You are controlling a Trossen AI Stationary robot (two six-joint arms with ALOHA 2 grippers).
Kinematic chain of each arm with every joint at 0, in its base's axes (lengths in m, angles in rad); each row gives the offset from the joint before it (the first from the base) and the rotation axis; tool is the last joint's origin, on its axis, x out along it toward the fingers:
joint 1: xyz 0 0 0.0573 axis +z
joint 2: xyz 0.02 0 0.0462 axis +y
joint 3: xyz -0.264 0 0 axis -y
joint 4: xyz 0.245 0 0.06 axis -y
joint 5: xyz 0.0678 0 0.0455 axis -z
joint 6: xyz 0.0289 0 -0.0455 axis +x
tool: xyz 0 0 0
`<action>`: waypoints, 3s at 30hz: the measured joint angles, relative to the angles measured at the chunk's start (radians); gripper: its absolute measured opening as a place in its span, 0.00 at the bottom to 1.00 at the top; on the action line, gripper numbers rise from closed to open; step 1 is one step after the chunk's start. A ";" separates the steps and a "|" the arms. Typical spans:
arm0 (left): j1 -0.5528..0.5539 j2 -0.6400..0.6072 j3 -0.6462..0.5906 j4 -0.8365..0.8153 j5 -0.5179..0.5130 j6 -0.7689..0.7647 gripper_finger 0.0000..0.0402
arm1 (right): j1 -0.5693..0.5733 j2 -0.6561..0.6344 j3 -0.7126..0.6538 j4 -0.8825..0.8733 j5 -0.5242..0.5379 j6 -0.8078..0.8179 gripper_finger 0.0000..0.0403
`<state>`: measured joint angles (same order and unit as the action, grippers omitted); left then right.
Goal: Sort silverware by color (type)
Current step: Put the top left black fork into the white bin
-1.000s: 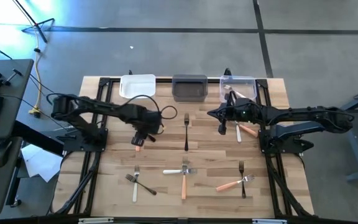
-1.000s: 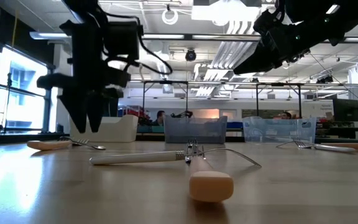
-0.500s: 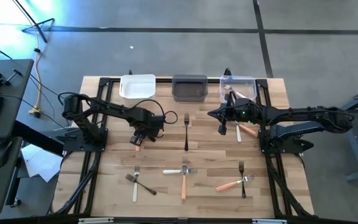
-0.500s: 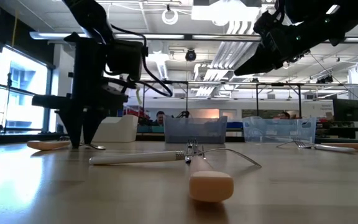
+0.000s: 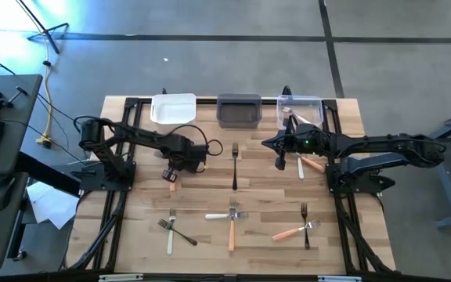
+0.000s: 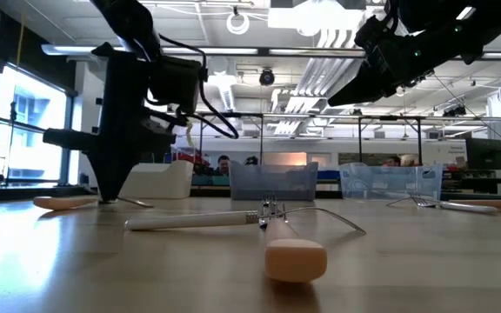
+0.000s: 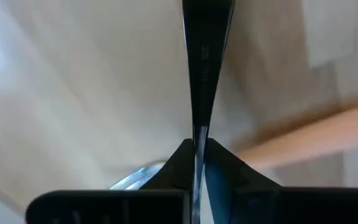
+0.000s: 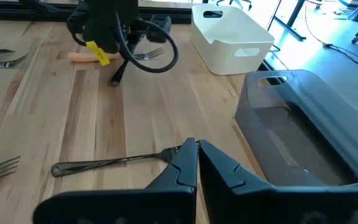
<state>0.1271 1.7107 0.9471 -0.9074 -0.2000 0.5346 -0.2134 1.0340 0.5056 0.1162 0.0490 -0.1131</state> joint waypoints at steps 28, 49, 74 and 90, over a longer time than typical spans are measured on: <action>0.475 -0.159 0.241 0.043 -0.197 0.709 0.01 | 0.000 0.000 0.000 -0.008 0.000 0.000 0.00; 0.624 -0.016 0.241 0.063 -0.015 0.765 0.01 | 0.000 0.000 0.000 -0.007 0.006 -0.019 0.00; 0.664 0.024 0.241 0.092 -0.083 0.784 0.01 | 0.000 0.000 0.000 0.001 0.008 -0.023 0.00; 0.728 0.025 0.242 0.068 -0.086 0.753 0.01 | 0.000 0.000 0.000 0.001 0.008 -0.023 0.00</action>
<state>0.8556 1.7355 1.1892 -0.8390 -0.2855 1.2873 -0.2134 1.0344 0.5060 0.1173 0.0566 -0.1364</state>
